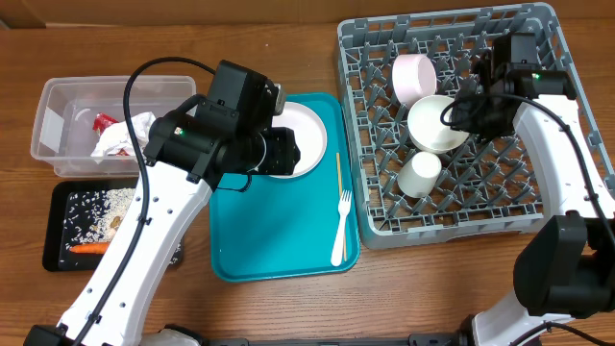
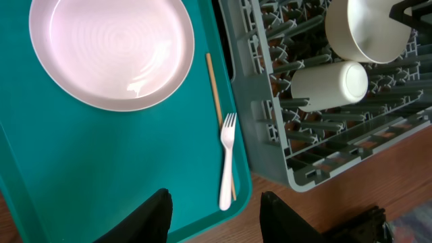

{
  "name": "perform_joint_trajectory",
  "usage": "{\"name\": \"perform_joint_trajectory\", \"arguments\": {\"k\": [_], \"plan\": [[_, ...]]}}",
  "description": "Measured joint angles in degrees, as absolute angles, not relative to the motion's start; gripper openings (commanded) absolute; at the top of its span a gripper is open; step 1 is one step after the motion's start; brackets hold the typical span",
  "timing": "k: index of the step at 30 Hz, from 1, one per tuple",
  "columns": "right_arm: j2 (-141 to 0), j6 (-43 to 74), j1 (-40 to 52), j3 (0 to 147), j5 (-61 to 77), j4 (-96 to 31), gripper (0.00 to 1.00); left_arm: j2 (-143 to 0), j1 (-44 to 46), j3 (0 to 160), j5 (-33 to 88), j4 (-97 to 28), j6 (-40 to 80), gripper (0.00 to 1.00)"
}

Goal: Sort waste into correct bins and load items into the dishwasher
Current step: 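Open the left gripper and carry the white bowl into the rack with right, then set the white bowl upright in the rack and release it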

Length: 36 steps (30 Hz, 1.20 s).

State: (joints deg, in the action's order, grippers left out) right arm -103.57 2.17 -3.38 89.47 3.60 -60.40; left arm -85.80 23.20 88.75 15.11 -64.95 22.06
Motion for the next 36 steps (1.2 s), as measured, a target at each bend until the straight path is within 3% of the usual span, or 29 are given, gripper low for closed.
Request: {"name": "perform_joint_trajectory", "arguments": {"k": [4,7,10,11,21,36], "plan": [[-103.57,2.31,-3.38,89.45,3.60,-62.22,0.45,-85.80,23.20,88.75,15.11,-64.99,22.09,0.45],[-103.57,2.55,-3.38,88.90,3.62,-61.49,0.24,-85.82,23.20,88.75,15.11,-65.17,22.06,0.44],[-103.57,2.85,-3.38,87.61,3.60,-60.53,0.13,-85.82,23.20,88.75,15.09,-65.21,22.06,0.45],[-103.57,2.87,-3.38,87.39,3.57,-60.53,0.04,-85.82,23.20,88.75,15.09,-65.28,22.06,0.45],[-103.57,3.18,-3.33,91.02,0.91,-61.30,0.04,-85.82,23.20,88.75,14.87,-65.43,22.06,0.45],[-102.89,7.29,0.95,95.70,-41.89,-45.10,0.04,-85.82,23.20,88.75,12.93,-64.77,20.82,0.45]]}}
